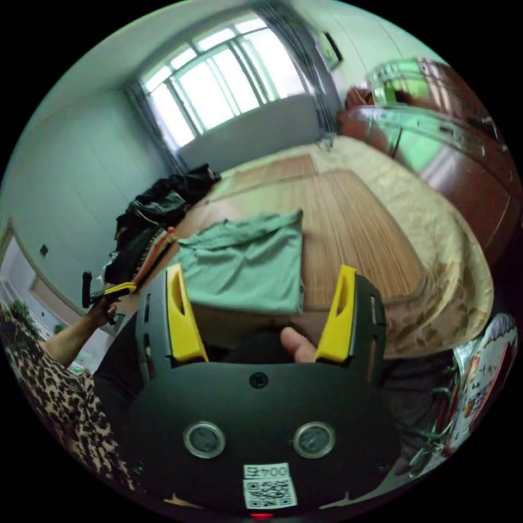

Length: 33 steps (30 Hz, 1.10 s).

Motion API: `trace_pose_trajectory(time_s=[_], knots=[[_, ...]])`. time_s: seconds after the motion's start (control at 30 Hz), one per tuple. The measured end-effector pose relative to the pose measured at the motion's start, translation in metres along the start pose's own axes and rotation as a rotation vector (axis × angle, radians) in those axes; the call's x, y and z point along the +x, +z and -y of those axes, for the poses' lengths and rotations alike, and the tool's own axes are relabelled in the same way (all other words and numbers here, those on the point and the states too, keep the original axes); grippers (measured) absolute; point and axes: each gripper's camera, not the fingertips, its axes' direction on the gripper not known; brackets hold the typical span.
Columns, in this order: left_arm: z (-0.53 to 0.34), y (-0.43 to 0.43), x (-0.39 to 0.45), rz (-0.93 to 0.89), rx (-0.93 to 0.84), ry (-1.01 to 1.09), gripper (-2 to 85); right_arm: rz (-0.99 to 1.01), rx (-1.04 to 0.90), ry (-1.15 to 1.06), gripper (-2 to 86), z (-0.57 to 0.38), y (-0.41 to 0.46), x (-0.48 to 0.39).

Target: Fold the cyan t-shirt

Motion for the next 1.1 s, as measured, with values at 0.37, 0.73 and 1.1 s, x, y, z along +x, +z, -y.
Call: trace_pose_trajectory(time_s=[0.37, 0.73, 1.1], knots=[[0.054, 0.019, 0.055, -0.085, 0.041, 0.127, 14.9, 0.185, 0.127, -0.085, 32.7, -0.047, 0.001, -0.065], [0.179, 0.120, -0.006, -0.014, -0.133, 0.085, 13.6, 0.396, -0.084, 0.054, 25.5, -0.037, 0.075, -0.034], [0.240, 0.199, -0.033, 0.122, -0.279, 0.140, 10.8, 0.256, -0.168, -0.016, 20.0, -0.042, 0.113, -0.051]])
